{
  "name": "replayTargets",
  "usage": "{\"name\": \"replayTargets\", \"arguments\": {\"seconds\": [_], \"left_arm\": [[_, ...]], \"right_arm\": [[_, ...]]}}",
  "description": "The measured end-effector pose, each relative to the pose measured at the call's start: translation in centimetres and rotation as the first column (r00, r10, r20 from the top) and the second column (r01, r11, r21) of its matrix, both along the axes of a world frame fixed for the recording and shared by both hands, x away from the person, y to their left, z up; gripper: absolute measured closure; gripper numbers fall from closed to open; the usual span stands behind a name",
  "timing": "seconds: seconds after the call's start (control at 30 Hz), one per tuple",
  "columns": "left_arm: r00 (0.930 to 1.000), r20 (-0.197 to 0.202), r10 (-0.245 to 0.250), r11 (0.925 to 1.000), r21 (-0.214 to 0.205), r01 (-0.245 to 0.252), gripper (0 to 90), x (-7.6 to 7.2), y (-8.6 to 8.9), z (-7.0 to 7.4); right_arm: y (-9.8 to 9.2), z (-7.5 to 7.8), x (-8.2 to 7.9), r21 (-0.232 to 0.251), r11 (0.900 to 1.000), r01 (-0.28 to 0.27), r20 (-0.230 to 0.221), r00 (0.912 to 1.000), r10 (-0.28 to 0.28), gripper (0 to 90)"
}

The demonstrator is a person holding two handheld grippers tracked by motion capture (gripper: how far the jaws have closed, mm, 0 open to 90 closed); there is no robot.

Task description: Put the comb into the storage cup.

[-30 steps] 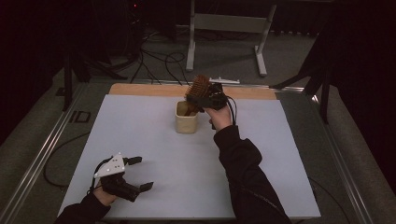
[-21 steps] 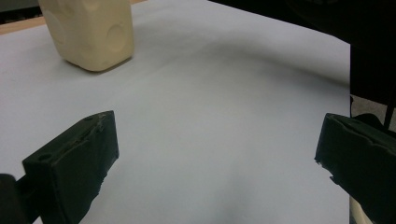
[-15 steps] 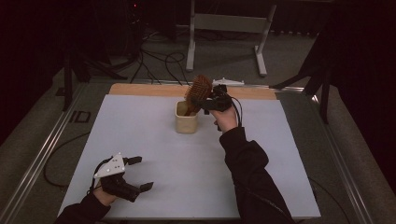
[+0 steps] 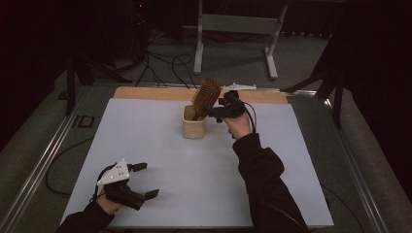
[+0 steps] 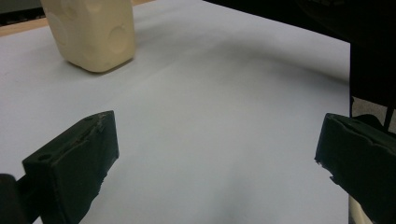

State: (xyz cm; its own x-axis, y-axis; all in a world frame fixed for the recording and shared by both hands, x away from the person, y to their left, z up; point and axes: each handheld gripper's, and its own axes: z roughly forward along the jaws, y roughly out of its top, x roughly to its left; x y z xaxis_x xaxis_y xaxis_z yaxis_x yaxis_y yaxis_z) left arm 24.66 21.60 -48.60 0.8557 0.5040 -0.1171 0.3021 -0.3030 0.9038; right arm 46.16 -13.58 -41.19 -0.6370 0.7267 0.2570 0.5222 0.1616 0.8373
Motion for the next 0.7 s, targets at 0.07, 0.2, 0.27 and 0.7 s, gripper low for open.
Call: {"name": "replayTargets", "arguments": {"seconds": [0.07, 0.2, 0.27, 0.7], "left_arm": [[1.0, 0.002, 0.0, 1.0, 0.0, 0.0, 0.1, 0.0, 0.0, 0.0], [1.0, 0.001, 0.005, 1.0, 0.005, -0.005, 0.1, 0.0, 0.0, 0.0], [1.0, -0.001, 0.008, 1.0, -0.001, -0.008, 0.1, 0.0, 0.0, 0.0], [1.0, 0.003, 0.006, 0.9999, -0.008, -0.006, 0.1, -0.1, 0.2, 0.1]], "right_arm": [[0.0, 0.0, -0.1, -0.011, 0.9999, 0.0, 0.006, 1.0, 0.0, 9.2], [-0.2, 0.2, -0.3, -0.019, 0.9998, -0.003, 0.03, 0.9995, 0.004, 9.2], [-0.3, 0.2, -0.4, -0.024, 0.9997, -0.009, 0.034, 0.9994, 0.01, 9.2], [-1.6, 0.1, -1.1, -0.029, 0.9996, -0.007, 0.05, 0.9987, 0.008, 9.2]]}}
